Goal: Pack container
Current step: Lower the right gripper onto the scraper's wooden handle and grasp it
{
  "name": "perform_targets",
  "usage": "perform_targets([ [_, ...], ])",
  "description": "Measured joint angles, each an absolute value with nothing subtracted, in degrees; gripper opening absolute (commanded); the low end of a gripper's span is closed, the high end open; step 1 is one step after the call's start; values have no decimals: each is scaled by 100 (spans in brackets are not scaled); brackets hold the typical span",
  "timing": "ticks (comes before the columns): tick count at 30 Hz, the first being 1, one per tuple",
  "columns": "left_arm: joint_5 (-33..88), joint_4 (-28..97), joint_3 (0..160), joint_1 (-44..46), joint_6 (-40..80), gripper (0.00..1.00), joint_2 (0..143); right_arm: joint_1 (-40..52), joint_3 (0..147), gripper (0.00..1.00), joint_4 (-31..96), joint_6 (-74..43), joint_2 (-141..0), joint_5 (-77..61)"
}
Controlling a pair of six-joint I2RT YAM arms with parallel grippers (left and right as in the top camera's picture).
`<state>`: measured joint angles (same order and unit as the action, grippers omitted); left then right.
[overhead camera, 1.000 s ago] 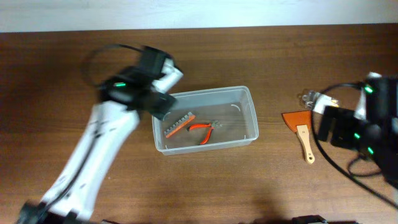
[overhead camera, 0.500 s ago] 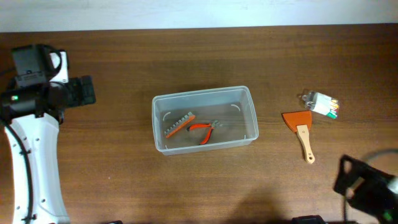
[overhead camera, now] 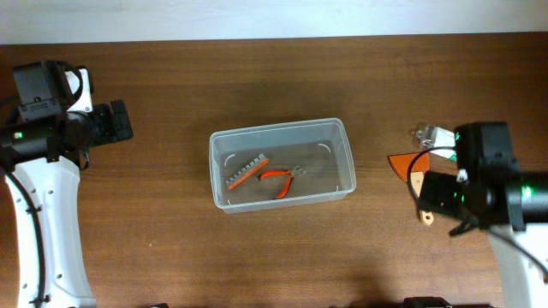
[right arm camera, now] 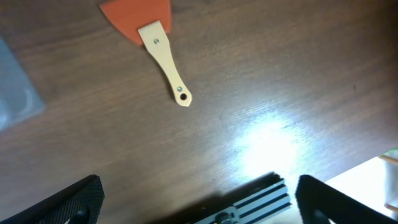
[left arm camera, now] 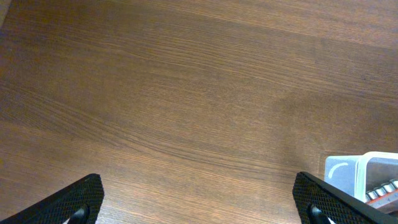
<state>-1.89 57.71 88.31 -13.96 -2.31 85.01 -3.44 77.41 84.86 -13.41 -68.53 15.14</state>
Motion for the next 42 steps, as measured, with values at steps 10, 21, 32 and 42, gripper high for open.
perform_targets([
  [10,-187,5767,8831,-1396,-231,99,8499,-2156,7732,99,7369,-161,-8468,478],
  [21,-189,5763,8831,-1396,-298,99,8499,-2167,6923,99,5559,639,-9561,325],
  [32,-187,5763,8831,-1396,-344,99,8499,-1927,5867,98,4272,1280,-9983,-73],
  [42,-187,5763,8831,-1396,-346,99,8499,-1695,5924,96,4049,1542,-10385,-99],
])
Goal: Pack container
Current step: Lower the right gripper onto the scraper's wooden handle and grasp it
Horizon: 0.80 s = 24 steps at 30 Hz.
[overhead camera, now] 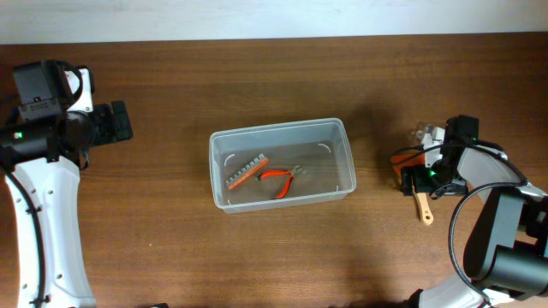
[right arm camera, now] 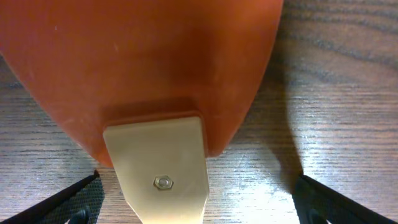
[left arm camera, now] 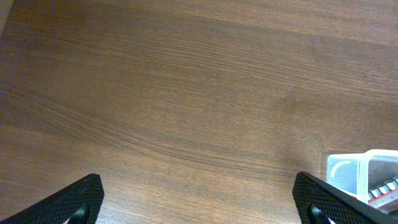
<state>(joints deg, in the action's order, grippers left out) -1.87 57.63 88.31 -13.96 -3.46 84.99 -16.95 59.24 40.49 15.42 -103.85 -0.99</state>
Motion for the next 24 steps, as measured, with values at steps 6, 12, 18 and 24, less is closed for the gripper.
perform_targets([
  [6,-235,5763,8831,-1396,-366,99,8499,-1678,6001,96,4088,1546,-10451,-102],
  [12,-322,5763,8831,-1396,-366,99,8499,-1671,6053,96,4219,1498,-10484,-95],
  [18,-340,5763,8831,-1396,-366,99,8499,-1660,6071,96,4556,1452,-10497,-12],
  [24,-342,5763,8831,-1396,-366,99,8499,-1656,6051,79,4748,1402,-10495,58],
])
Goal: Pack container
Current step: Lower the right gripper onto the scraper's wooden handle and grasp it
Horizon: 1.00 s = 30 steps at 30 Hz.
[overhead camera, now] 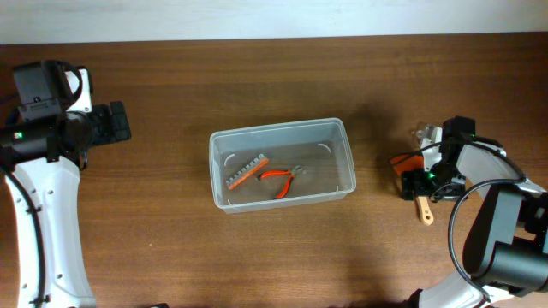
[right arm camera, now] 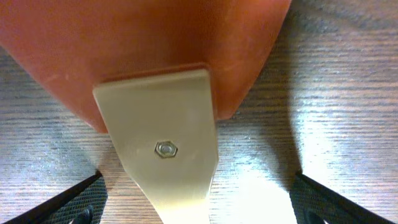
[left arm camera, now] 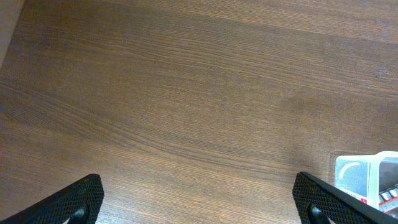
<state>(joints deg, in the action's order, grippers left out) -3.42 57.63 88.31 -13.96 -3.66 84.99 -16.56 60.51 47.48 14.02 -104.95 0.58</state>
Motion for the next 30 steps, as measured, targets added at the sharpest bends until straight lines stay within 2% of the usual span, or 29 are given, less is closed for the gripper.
perform_targets([
  [9,-342,5760,8831,-1396,-366,99,8499,-1651,5900,78,4755,1376,-10418,102],
  [10,-342,5758,8831,-1396,-366,99,8499,-1651,5900,76,4757,1376,-10418,104],
  [13,-342,5758,8831,-1396,-366,99,8499,-1649,5894,63,4781,1398,-10418,119],
  [16,-342,5758,8833,-1396,-366,99,8499,-1645,5867,60,4823,1387,-10407,137],
  [19,-342,5758,8831,-1396,-366,99,8499,-1645,5863,51,4845,1422,-10407,148],
  [25,-342,5758,8831,-1396,-366,99,8499,-1640,5854,41,4873,1411,-10407,165],
  [30,-342,5760,8831,-1396,-366,99,8499,-1640,5852,37,4877,1398,-10407,169],
])
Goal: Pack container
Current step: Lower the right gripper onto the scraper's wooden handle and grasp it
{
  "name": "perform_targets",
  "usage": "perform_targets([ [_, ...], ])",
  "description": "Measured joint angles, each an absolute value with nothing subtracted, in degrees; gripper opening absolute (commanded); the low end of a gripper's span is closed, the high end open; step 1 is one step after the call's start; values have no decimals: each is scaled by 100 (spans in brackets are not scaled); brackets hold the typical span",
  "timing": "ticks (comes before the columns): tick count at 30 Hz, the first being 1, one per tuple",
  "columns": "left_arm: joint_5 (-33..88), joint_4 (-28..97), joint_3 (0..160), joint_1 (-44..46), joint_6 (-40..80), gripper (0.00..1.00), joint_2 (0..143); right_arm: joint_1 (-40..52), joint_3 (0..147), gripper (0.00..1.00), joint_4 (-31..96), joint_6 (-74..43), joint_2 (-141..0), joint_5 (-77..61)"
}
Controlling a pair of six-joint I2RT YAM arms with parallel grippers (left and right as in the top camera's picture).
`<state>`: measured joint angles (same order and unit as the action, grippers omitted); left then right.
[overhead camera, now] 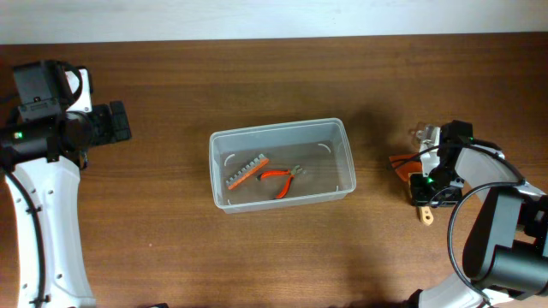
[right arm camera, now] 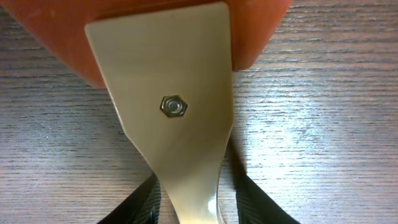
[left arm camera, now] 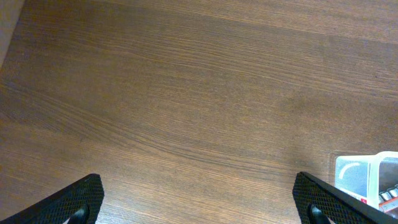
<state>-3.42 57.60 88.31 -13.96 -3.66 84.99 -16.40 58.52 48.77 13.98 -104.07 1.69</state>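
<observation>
A clear plastic container sits mid-table holding an orange-and-grey bit holder and orange-handled pliers. To its right lies a scraper with an orange blade and a cream handle. My right gripper is down on the table, its fingers pressed in on both sides of that handle; it also shows in the overhead view. My left gripper stands open over bare wood at the far left, with a container corner at its view's right edge.
A small clear packet lies just behind the scraper, next to my right arm. The table's far edge runs along the top of the overhead view. Bare wood surrounds the container.
My right gripper's fingers, wide apart beside the scraper before, have come in against the cream handle. The scraper sits slightly farther up in the wrist view. The left arm has not moved.
My right gripper first hung open well above the scraper. Then it was low over the blade and handle joint, still open, and stayed so a moment later. Now it is shut on the handle. The left gripper stayed open at the far left throughout.
</observation>
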Motion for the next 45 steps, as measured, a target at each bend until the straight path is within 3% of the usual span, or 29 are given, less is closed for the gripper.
perform_targets([
  [23,-340,5763,8831,-1396,-366,99,8499,-1597,5793,11,4772,1455,-10366,303],
  [45,-342,5760,8831,-1396,-366,99,8499,-1597,5782,4,4692,1743,-10355,333],
])
